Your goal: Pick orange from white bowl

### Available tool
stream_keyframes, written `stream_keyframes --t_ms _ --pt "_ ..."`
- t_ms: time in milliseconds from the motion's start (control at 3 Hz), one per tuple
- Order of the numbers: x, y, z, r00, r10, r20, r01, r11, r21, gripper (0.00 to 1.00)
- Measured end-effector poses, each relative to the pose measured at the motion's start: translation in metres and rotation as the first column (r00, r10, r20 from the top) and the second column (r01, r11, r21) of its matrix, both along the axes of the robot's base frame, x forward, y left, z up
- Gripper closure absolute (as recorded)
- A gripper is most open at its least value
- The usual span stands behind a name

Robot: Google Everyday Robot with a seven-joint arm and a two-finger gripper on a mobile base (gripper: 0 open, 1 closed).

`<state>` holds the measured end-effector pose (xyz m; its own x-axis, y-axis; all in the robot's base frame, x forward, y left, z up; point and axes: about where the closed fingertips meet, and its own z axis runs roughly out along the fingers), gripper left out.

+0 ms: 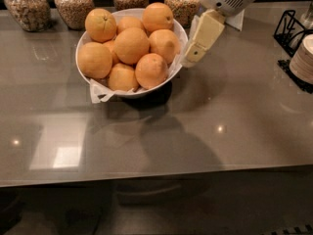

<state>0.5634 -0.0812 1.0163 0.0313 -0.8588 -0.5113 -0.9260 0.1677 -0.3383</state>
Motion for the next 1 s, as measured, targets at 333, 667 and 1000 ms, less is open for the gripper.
stream_keyframes --t_ms 333,667,1000 --pt "0.001 0.001 0.000 1.0000 0.002 -0.001 -0.002 1.000 0.005 0.00" --pt "0.002 0.007 0.005 0.9996 0.008 0.027 -0.008 1.000 0.005 0.00" --pt "0.015 0.032 0.013 0.9963 0.035 0.078 -0.035 0.999 -0.002 0.00"
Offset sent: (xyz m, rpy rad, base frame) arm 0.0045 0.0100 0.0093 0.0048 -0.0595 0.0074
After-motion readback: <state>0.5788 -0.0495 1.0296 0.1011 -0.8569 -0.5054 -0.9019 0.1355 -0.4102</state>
